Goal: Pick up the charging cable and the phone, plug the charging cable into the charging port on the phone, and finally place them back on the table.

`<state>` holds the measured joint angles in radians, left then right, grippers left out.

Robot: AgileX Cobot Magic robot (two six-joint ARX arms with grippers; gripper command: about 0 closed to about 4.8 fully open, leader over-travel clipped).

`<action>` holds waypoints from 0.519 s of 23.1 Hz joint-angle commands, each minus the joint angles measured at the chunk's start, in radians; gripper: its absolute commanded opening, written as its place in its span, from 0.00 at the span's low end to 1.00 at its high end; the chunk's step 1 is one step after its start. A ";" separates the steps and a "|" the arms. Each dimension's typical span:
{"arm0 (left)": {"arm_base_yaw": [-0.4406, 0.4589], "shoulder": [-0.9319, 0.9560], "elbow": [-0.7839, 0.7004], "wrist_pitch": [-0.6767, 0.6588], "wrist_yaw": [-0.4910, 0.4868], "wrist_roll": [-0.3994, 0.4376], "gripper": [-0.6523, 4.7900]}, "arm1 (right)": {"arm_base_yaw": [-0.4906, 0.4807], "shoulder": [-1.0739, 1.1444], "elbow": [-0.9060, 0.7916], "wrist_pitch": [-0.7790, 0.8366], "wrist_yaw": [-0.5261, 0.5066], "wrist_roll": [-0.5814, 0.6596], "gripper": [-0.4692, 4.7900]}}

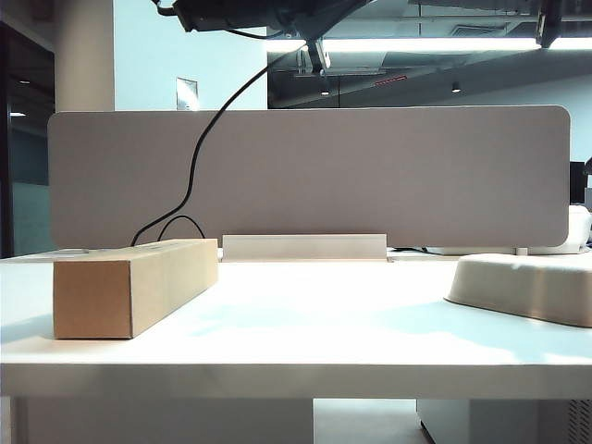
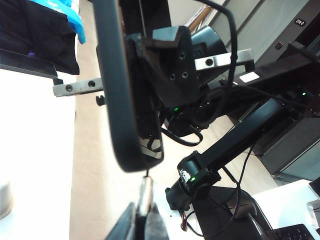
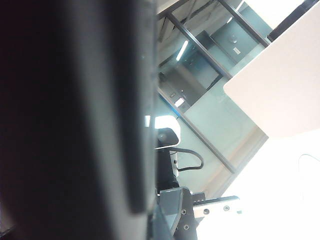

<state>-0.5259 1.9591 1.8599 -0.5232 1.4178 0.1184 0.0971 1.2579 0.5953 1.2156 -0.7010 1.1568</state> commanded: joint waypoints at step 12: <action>-0.017 -0.006 0.004 -0.006 -0.008 0.005 0.11 | 0.003 -0.006 0.007 0.031 0.008 -0.006 0.09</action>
<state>-0.5365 1.9594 1.8599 -0.5426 1.4105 0.1188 0.0975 1.2575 0.5949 1.2152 -0.6960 1.1572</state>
